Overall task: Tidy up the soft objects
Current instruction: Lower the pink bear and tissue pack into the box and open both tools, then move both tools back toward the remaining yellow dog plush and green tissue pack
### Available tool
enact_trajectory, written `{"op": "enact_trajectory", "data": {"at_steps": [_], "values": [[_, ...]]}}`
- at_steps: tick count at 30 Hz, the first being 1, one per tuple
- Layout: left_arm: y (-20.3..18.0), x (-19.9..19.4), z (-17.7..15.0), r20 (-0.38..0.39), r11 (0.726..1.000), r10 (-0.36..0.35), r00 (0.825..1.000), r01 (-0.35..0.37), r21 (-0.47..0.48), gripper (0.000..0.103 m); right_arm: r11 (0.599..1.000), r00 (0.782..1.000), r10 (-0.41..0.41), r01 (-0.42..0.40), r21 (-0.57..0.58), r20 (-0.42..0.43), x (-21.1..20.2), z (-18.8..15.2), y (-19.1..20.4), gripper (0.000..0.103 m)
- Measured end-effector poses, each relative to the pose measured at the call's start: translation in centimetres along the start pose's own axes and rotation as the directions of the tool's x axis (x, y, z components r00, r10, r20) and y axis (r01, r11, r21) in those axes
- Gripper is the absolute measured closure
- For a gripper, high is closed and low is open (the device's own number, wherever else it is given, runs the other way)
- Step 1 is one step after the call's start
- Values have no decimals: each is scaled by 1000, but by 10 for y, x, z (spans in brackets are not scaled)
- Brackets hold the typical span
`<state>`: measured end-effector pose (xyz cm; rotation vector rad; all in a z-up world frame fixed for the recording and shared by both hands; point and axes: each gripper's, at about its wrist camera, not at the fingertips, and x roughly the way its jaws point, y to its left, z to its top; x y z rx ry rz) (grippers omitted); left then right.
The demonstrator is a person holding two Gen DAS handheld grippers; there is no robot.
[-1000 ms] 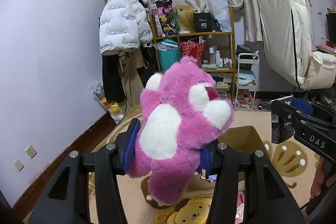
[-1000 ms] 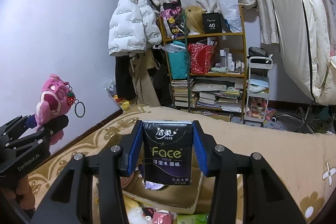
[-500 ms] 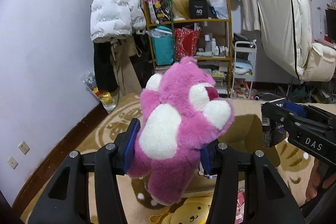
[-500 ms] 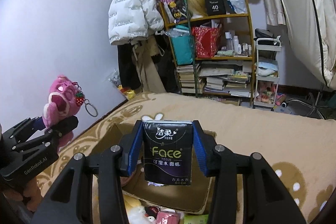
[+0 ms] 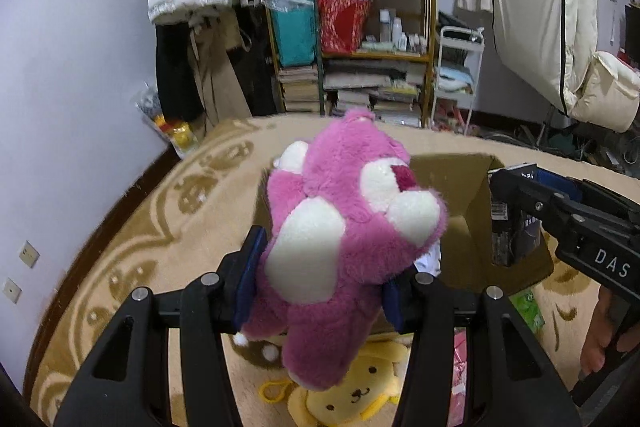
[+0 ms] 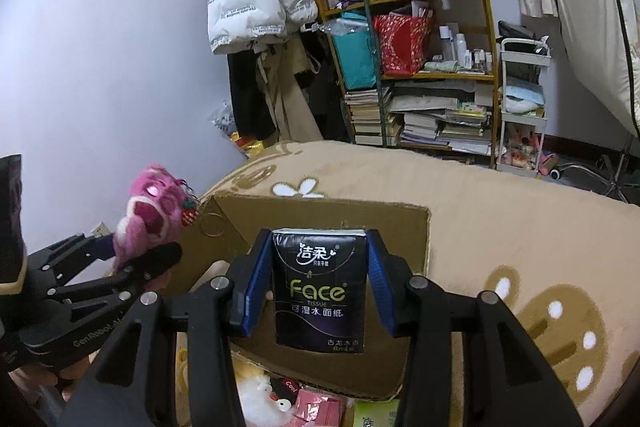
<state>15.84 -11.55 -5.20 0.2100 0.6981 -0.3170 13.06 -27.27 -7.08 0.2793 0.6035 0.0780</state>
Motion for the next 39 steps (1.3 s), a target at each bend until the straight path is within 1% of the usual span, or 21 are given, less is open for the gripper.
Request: {"op": "enact_trajectory", "data": {"at_steps": [3, 7, 11, 13, 16, 20, 22, 23, 24, 29, 32, 34, 35, 36, 37, 38, 39], "values": [[-2, 9, -5, -35, 1000, 6, 999, -6, 6, 53, 1000, 1000, 12, -11, 12, -26, 4, -2, -1, 55], [-3, 18, -10, -76, 1000, -4, 997, 5, 8, 53, 1000, 998, 23, -23, 6, -61, 9, -6, 1, 54], [-6, 17, -11, -74, 1000, 6, 997, -4, 27, 52, 1000, 996, 30, -30, 0, -80, 12, -11, 4, 54], [-6, 18, -10, -77, 1000, 7, 997, -6, 26, 51, 1000, 996, 30, -30, 0, -85, 13, -11, 4, 54], [-6, 16, -10, -76, 1000, 8, 997, -6, 22, 47, 1000, 996, 30, -30, 0, -87, 13, -12, 4, 54], [-4, 16, -8, -75, 1000, 10, 997, -8, 18, 47, 1000, 995, 18, -19, -5, -94, 14, -14, 4, 54], [-3, 14, -7, -67, 1000, 9, 998, -9, 11, 43, 1000, 995, 18, -18, -5, -99, 14, -14, 3, 54], [-2, 12, -7, -64, 1000, 10, 998, -9, 7, 37, 1000, 994, 17, -18, -3, -104, 14, -15, 3, 53], [-1, 11, -6, -59, 1000, 12, 998, -12, 5, 35, 1000, 994, 18, -18, 0, -106, 14, -16, 2, 53], [3, 5, -5, -51, 1000, 28, 998, -28, 3, 34, 1000, 995, 22, -22, 0, -101, 9, -16, 4, 51], [8, 0, -5, -55, 999, 35, 998, -36, -7, 33, 1000, 996, 25, -25, 2, -82, 1, -14, 6, 39], [11, -6, -5, -59, 999, 40, 997, -41, -17, 29, 1000, 997, 24, -23, 2, -70, -6, -12, 8, 37], [12, -9, -6, -59, 999, 43, 997, -44, -21, 26, 1000, 998, 21, -21, 0, -67, -11, -12, 9, 33], [14, -12, -6, -58, 999, 46, 997, -48, -25, 25, 1000, 998, 15, -16, -1, -63, -14, -11, 10, 24], [15, -16, -6, -57, 998, 51, 997, -53, -27, 24, 1000, 998, 8, -8, -4, -56, -20, -12, 11, 18], [16, -20, -7, -57, 998, 62, 996, -64, -28, 23, 1000, 999, 4, -4, -6, -51, -23, -11, 11, 7], [17, -25, -8, -55, 997, 77, 995, -79, -27, 21, 1000, 999, -2, 2, -9, -45, -28, -11, 11, 1]]}}
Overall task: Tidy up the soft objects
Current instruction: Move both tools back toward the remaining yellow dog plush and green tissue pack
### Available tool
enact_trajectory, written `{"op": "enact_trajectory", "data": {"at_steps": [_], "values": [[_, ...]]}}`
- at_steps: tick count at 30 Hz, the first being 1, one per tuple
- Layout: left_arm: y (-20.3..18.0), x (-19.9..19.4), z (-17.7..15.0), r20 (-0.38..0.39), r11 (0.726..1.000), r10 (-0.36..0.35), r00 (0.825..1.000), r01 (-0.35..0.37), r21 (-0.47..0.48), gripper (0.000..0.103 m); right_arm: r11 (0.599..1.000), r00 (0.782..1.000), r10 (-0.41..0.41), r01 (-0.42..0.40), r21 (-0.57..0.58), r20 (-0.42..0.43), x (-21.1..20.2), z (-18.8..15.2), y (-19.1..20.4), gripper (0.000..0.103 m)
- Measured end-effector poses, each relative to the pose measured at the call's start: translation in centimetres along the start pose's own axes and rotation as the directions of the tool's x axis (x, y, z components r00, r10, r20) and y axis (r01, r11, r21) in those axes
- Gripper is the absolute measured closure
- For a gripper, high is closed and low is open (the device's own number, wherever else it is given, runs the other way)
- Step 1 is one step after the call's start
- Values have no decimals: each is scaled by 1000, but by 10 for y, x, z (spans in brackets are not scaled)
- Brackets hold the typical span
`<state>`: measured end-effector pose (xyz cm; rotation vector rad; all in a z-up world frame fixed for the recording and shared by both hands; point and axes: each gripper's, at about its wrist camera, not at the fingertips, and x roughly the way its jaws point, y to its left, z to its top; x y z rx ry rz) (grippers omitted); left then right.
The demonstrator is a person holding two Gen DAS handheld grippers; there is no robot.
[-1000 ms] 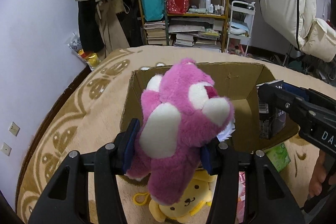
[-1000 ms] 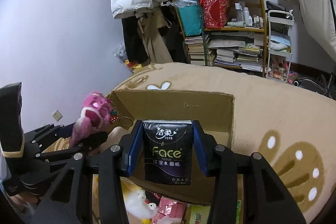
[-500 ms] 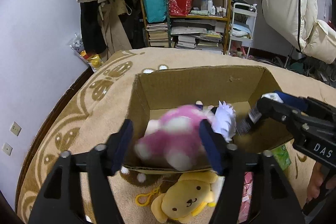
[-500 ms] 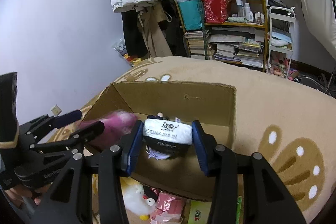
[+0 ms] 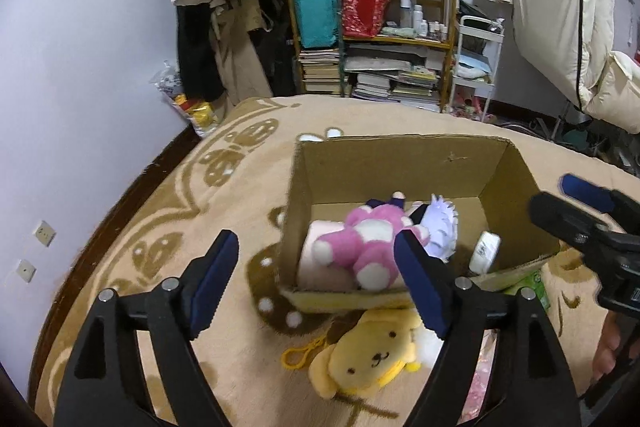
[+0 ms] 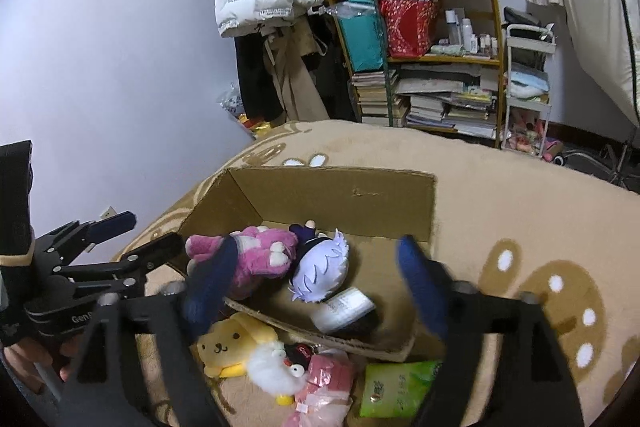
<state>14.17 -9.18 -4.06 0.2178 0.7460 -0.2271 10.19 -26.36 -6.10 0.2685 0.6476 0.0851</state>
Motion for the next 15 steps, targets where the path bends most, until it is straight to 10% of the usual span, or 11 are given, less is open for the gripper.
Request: {"op": "enact_trajectory", "data": {"at_steps": [15], "values": [[0, -36, -28, -92, 999, 26, 995, -22, 42, 2, 998, 999, -43, 45, 54, -33, -44, -13, -8, 0]]}}
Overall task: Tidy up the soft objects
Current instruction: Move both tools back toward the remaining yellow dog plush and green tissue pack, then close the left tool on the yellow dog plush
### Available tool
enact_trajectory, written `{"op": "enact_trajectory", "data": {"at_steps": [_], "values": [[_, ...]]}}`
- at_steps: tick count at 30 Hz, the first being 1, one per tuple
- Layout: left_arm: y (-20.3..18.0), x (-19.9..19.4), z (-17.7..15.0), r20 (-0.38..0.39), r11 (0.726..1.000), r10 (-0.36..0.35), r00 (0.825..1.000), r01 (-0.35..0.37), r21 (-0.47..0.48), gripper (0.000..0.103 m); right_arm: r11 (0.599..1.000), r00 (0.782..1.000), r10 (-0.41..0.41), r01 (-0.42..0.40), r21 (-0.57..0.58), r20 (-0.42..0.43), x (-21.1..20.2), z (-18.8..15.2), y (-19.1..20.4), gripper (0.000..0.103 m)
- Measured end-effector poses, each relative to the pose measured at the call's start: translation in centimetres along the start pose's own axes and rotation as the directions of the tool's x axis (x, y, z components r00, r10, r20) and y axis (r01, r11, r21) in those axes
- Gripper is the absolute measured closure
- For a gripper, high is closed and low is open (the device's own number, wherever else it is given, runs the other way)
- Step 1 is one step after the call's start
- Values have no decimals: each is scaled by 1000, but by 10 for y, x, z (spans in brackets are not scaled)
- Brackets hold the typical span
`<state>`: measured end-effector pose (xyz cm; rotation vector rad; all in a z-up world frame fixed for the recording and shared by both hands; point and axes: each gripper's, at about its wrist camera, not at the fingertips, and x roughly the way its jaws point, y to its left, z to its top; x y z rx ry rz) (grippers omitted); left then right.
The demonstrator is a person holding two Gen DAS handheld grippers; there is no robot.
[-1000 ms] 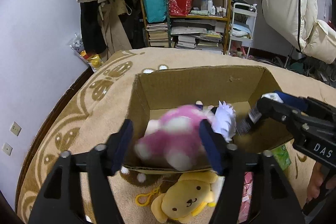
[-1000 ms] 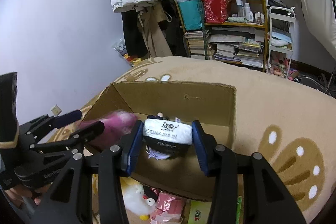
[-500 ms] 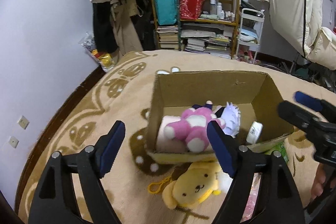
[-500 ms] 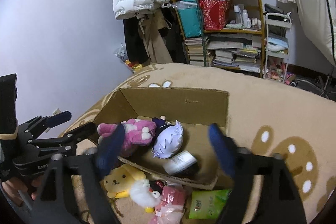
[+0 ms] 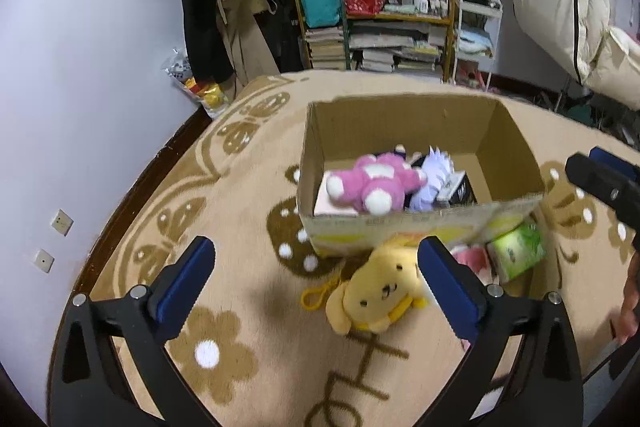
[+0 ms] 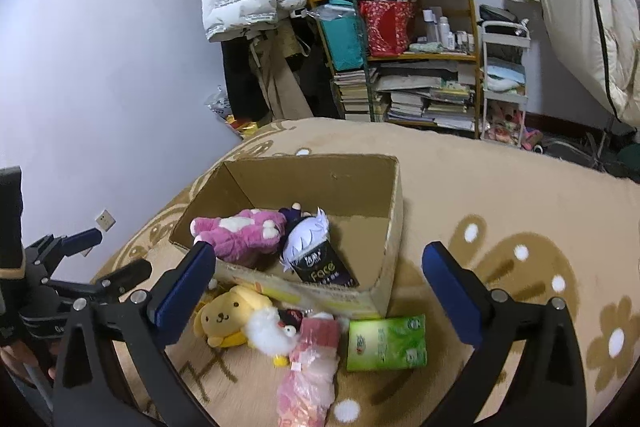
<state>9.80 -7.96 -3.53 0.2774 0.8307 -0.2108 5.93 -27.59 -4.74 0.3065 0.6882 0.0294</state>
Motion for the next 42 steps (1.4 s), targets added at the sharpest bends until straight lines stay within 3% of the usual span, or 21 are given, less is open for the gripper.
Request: {"op": "enact_trajectory", "data": {"at_steps": [9, 22, 42], "values": [[-6, 10, -17, -84, 999, 31, 996, -27, 44, 2, 998, 995, -60, 60, -6, -74, -5, -19, -7, 0], [-14, 43, -27, -143, 997, 25, 989, -14, 73, 2, 994, 965, -94, 106, 36, -244, 37, -47, -21, 0], [-49, 97, -44, -245, 981, 34, 969, 15, 195, 2, 975, 927, -129, 184, 127, -353, 92, -67, -55, 0]]}}
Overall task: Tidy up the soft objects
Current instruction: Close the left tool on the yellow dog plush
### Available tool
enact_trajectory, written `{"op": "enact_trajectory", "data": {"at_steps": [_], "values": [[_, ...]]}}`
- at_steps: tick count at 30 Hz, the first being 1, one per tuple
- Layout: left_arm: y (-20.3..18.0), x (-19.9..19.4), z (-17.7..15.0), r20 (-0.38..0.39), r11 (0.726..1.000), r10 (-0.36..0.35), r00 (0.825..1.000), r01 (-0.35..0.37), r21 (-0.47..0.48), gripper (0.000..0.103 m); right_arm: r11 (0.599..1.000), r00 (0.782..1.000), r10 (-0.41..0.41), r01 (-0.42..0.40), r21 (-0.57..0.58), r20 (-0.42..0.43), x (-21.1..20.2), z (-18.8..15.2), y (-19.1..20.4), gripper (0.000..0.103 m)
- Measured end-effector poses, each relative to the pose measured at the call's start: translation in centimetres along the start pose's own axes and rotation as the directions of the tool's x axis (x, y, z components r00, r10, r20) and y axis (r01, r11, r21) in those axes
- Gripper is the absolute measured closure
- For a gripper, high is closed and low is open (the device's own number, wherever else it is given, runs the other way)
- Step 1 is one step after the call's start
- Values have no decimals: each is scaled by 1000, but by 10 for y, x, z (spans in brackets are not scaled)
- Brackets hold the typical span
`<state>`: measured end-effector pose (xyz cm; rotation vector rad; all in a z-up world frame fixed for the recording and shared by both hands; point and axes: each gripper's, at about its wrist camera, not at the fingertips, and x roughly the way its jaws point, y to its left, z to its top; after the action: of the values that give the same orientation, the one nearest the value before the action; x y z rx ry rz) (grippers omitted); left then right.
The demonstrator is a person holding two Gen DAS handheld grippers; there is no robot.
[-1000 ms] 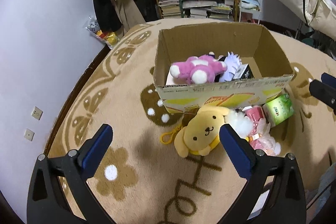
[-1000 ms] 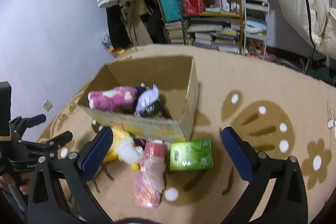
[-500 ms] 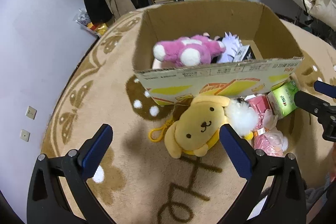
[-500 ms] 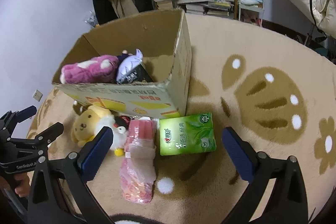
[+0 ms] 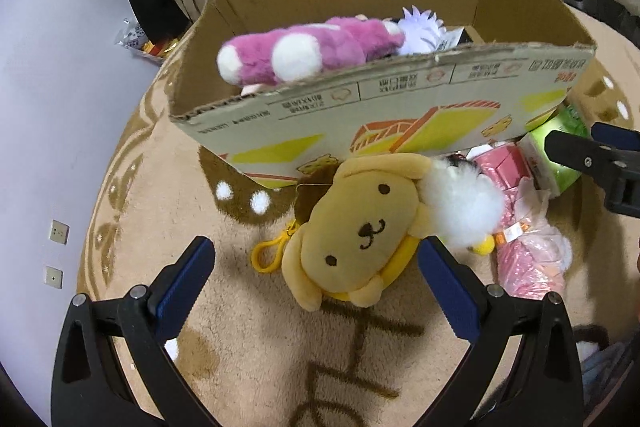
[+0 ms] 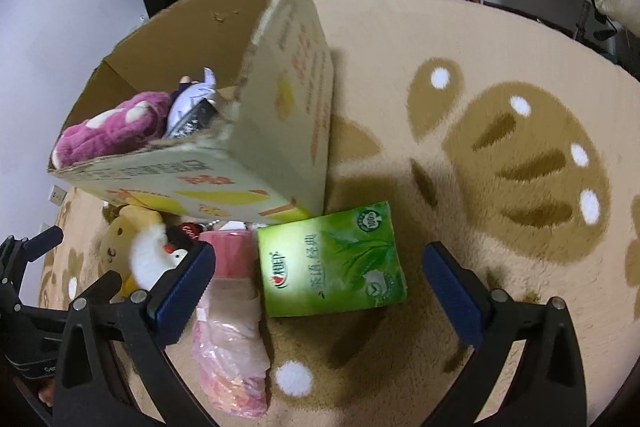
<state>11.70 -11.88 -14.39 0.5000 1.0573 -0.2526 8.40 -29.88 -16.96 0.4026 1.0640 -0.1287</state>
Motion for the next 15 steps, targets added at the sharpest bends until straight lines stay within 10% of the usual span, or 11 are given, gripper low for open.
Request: {"op": "enact_trajectory", "data": {"at_steps": [15], "values": [[-5, 23, 0, -31, 1000, -24, 999, 25, 4, 2, 1000, 999, -28, 28, -1, -46, 17, -2, -11, 0]]}}
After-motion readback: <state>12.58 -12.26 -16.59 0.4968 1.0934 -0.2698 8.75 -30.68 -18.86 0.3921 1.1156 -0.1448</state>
